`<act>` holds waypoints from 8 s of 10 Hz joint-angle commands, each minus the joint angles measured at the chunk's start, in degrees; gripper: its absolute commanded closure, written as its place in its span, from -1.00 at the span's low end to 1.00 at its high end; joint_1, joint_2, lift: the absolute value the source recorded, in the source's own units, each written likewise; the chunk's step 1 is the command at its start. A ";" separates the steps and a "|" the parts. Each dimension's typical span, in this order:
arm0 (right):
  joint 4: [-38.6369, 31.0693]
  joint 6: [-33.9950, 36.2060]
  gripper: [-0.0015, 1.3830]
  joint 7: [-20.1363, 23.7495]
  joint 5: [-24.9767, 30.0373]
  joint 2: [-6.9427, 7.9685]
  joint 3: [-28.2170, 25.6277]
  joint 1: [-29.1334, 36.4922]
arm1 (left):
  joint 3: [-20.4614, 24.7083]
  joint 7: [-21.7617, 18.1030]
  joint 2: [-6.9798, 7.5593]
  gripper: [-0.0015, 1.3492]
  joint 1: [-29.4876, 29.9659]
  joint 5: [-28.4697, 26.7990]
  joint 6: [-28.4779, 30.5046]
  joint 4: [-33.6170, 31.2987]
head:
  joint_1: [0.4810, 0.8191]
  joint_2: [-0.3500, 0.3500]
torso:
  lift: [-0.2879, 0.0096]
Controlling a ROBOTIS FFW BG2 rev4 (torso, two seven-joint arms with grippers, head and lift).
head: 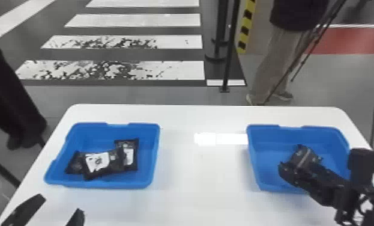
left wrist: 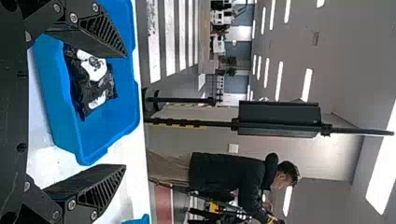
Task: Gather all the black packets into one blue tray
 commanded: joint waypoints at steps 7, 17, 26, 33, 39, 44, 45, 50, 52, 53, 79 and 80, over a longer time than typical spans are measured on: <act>6.18 8.98 0.42 -0.33 4.40 -2.31 0.37 -6.63 | -1.40 -0.09 0.82 -0.70 -0.80 1.09 0.44 1.18 | 0.27 -0.10 | 0.20; -17.30 10.39 0.85 -0.59 14.91 -2.66 1.40 2.37 | -2.54 -2.46 1.70 -0.70 -5.02 2.12 1.42 1.60 | 0.27 -0.26 | 0.20; -36.99 -8.88 0.85 5.21 34.91 -4.33 17.97 14.89 | -13.17 -8.79 5.12 -0.70 -17.81 17.09 22.94 -2.62 | 0.27 0.03 | 0.20; -33.19 -21.25 0.85 7.67 44.73 -5.73 23.68 12.22 | -18.77 -8.96 5.04 -0.70 -33.28 21.43 36.86 -2.90 | 0.27 -0.03 | 0.20; -35.16 -24.35 0.85 7.93 50.90 -7.14 29.16 11.37 | -23.22 -8.09 4.95 -0.65 -42.98 24.06 35.73 5.54 | 0.27 0.01 | 0.20; -35.02 -24.77 0.85 7.93 50.56 -7.58 31.22 10.81 | -31.22 -8.70 5.04 0.23 -50.16 27.48 30.25 17.07 | 0.27 -0.01 | 0.20; -34.88 -24.91 0.85 7.93 50.56 -7.58 31.33 10.81 | -31.33 -8.88 5.39 0.96 -50.44 25.89 28.84 17.07 | 0.27 -0.04 | 0.20; -31.65 -24.91 -0.22 7.84 44.62 -6.70 27.68 11.37 | -29.96 -8.61 5.56 0.79 -47.91 27.60 25.61 17.07 | 0.27 0.00 | 0.20; -26.16 -27.16 -0.56 7.58 33.31 -5.12 19.11 13.34 | -25.28 -10.02 6.18 0.79 -45.38 23.03 23.64 17.07 | 0.27 -0.02 | 0.20; -21.94 -28.99 -0.57 7.23 25.77 -4.15 15.22 14.33 | -22.31 -11.07 6.53 0.79 -44.67 19.72 22.52 17.07 | 0.27 -0.05 | 0.20; -19.27 -56.41 -0.56 -7.19 -9.77 5.13 -8.08 44.98 | 3.63 -3.87 -3.05 -0.73 -1.78 3.15 -9.27 8.21 | 0.27 -0.13 | 0.20; -19.55 -56.27 -0.56 -7.19 -9.19 5.13 -8.08 44.98 | 3.86 -3.87 -3.14 -0.73 -1.78 2.58 -9.27 7.51 | 0.27 -0.13 | 0.20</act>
